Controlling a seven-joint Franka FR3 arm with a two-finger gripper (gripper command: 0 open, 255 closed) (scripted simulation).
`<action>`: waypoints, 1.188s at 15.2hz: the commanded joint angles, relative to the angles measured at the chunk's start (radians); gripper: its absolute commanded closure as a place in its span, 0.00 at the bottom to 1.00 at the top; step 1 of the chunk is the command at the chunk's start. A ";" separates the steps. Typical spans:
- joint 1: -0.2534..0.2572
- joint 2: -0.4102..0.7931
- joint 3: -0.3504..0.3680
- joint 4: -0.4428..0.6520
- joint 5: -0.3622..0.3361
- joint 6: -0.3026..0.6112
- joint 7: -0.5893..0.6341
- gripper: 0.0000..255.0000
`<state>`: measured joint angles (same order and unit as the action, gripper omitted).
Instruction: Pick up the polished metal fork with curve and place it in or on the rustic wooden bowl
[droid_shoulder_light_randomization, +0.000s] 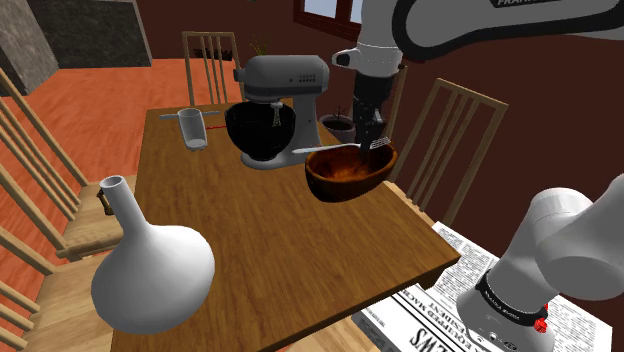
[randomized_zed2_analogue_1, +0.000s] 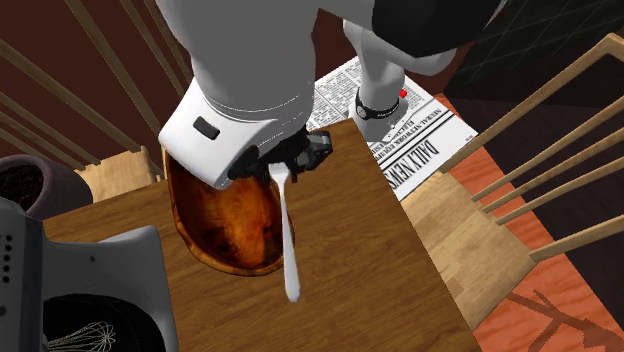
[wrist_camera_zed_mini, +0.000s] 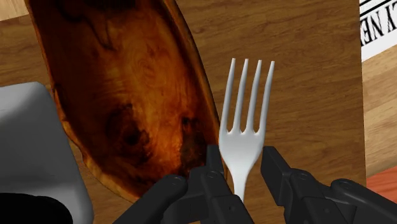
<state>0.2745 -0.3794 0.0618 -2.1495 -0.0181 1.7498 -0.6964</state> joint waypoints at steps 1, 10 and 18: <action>-0.019 0.029 -0.032 0.033 -0.014 -0.003 -0.046 1.00; -0.087 0.183 -0.146 0.191 -0.044 0.002 -0.220 1.00; -0.088 0.188 -0.148 0.088 -0.046 0.109 -0.215 1.00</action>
<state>0.1863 -0.1894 -0.0855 -2.0458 -0.0637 1.8447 -0.9121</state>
